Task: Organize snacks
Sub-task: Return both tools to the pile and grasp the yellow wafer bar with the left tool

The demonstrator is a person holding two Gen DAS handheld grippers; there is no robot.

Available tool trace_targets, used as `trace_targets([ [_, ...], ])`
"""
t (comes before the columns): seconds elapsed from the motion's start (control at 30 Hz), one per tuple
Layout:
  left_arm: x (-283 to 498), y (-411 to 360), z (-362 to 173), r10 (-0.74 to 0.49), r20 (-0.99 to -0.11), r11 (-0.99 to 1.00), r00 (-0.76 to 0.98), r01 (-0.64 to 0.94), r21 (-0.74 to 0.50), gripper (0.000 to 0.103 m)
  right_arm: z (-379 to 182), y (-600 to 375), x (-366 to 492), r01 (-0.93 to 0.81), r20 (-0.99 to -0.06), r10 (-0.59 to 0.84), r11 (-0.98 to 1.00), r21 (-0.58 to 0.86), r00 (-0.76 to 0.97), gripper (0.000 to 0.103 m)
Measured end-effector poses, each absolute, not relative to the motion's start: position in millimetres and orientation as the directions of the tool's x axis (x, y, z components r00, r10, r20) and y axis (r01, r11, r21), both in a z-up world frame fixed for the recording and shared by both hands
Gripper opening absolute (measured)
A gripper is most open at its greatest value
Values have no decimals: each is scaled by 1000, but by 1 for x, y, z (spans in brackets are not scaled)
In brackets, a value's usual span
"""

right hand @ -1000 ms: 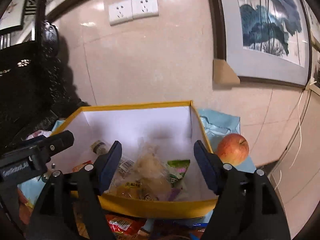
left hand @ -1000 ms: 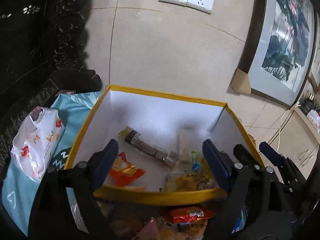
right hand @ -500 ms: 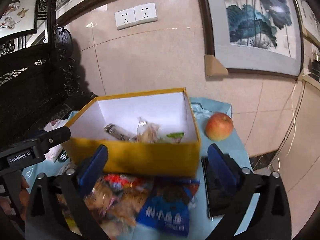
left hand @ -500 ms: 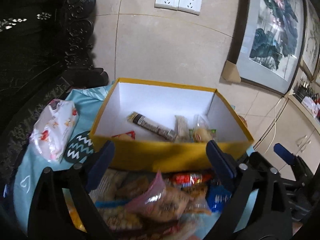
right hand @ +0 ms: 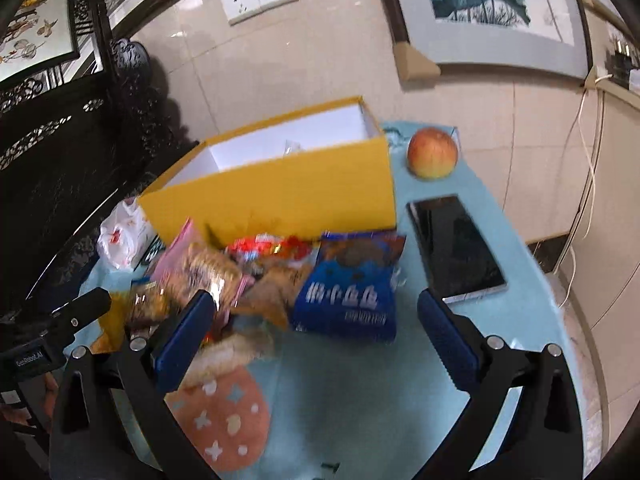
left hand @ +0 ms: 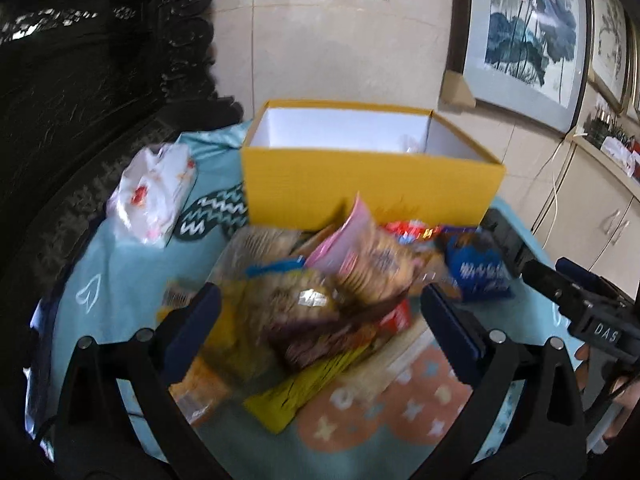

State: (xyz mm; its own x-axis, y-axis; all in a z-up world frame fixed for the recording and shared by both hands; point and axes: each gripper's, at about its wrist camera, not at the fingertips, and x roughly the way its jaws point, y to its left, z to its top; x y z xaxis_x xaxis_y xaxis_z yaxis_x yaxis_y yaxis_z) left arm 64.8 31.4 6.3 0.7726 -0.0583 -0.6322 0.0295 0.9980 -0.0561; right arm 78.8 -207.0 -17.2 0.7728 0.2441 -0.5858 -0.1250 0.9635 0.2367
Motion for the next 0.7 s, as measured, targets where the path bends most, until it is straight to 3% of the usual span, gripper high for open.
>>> trace_targets([
  [0.2, 57, 37, -17, -45, -676, 999, 736, 21, -44, 101, -35, -202, 75, -128, -594, 226, 971, 203, 772, 102],
  [0.37, 55, 35, -31, -46, -696, 999, 717, 39, -25, 101, -43, -217, 77, -111, -563, 255, 954, 278, 786, 102],
  [0.5, 54, 30, -44, -54, -711, 997, 701, 74, -3, 101, -51, -222, 84, -88, -599, 275, 943, 322, 753, 102],
  [0.7, 54, 23, -63, -79, -742, 991, 666, 136, 16, 101, -47, -209, 77, -129, -577, 260, 958, 258, 775, 102],
])
